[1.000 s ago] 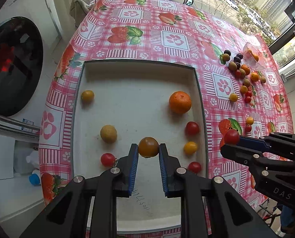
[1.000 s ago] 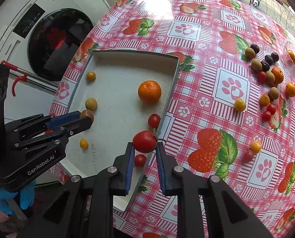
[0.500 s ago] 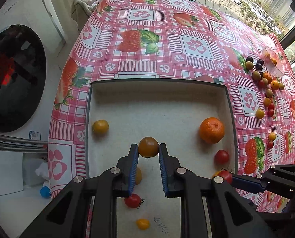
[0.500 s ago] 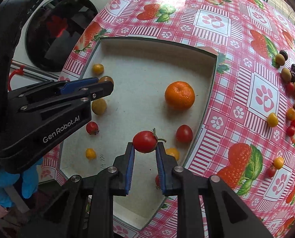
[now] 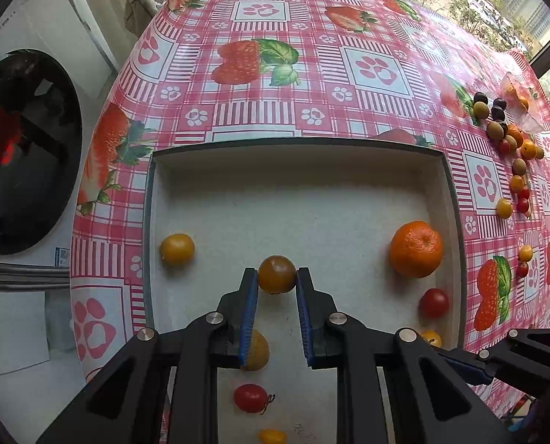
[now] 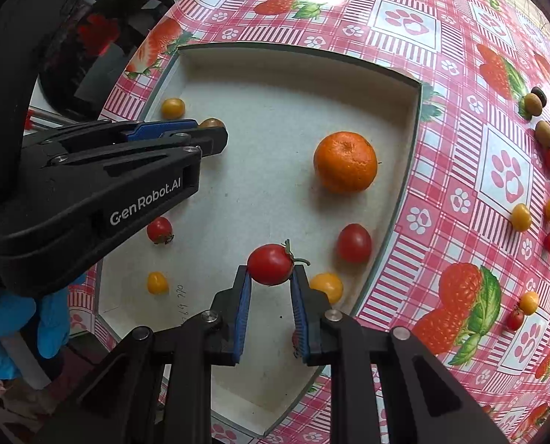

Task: Organize fruits
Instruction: 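Open the left tool to drop the brownish tomato while the right tool releases its red tomato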

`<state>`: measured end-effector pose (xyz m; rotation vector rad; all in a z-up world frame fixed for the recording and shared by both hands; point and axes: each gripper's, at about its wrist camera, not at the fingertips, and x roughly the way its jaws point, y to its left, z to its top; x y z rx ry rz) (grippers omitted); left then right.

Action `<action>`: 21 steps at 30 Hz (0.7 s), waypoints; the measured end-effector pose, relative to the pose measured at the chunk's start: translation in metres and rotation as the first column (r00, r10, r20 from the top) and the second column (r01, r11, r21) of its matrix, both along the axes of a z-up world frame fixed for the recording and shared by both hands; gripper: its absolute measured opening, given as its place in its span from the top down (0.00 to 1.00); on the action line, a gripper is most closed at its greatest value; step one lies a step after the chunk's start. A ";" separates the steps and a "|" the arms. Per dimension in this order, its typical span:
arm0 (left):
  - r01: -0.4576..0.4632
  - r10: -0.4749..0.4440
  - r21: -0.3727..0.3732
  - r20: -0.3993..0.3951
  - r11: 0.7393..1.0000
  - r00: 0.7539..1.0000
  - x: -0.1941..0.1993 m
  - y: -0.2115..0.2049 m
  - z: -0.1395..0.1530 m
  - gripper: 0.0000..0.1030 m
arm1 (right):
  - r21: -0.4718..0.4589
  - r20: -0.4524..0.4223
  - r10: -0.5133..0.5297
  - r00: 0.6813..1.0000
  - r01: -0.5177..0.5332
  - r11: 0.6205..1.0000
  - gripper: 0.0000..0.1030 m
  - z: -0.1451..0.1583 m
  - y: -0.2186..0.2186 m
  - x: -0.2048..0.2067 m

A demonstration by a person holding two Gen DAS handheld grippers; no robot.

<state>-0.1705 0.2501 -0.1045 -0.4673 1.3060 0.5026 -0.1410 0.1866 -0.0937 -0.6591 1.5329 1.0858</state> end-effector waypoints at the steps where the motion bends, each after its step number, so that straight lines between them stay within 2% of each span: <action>1: 0.001 -0.001 -0.001 -0.003 1.000 1.000 0.001 0.000 -0.002 0.78 | -0.004 0.000 0.003 1.000 -0.003 1.000 0.78 -0.004 0.005 -0.004; 8: 0.021 -0.021 0.017 -0.013 1.000 1.000 0.007 -0.002 -0.007 0.77 | -0.052 0.002 0.014 1.000 -0.014 0.999 0.76 -0.025 0.016 -0.017; 10: 0.012 -0.012 0.005 -0.029 1.000 1.000 0.007 0.000 -0.010 0.67 | -0.063 -0.003 0.015 1.000 -0.015 0.998 0.76 -0.029 0.018 -0.020; 11: 0.003 -0.003 -0.001 -0.032 1.000 0.999 0.006 0.001 -0.011 0.53 | -0.060 -0.004 0.015 1.000 -0.015 0.998 0.74 -0.030 0.019 -0.020; 12: -0.006 0.006 0.010 -0.029 1.000 1.000 0.004 0.001 -0.010 0.41 | -0.058 -0.012 0.015 1.000 -0.015 0.998 0.68 -0.030 0.020 -0.021; 13: -0.010 0.010 0.021 -0.023 1.000 1.000 0.002 0.000 -0.009 0.39 | -0.057 -0.021 0.014 1.000 -0.015 0.998 0.61 -0.030 0.021 -0.021; 14: -0.010 0.011 0.022 -0.018 1.000 1.000 0.000 0.000 -0.009 0.39 | -0.056 -0.020 0.010 1.000 -0.011 0.998 0.46 -0.031 0.022 -0.021; 15: -0.010 0.010 0.017 -0.015 1.000 1.000 -0.001 -0.001 -0.007 0.39 | -0.047 -0.022 0.009 1.000 -0.010 0.999 0.39 -0.029 0.022 -0.022; 19: -0.022 0.022 0.016 -0.013 1.000 1.000 -0.005 0.000 0.000 0.39 | -0.027 -0.044 -0.002 0.999 0.001 1.000 0.34 -0.019 0.025 -0.025; 21: -0.032 0.032 0.018 -0.005 0.999 0.999 -0.007 0.001 0.006 0.39 | -0.011 -0.057 -0.009 0.998 0.008 1.000 0.21 -0.010 0.024 -0.025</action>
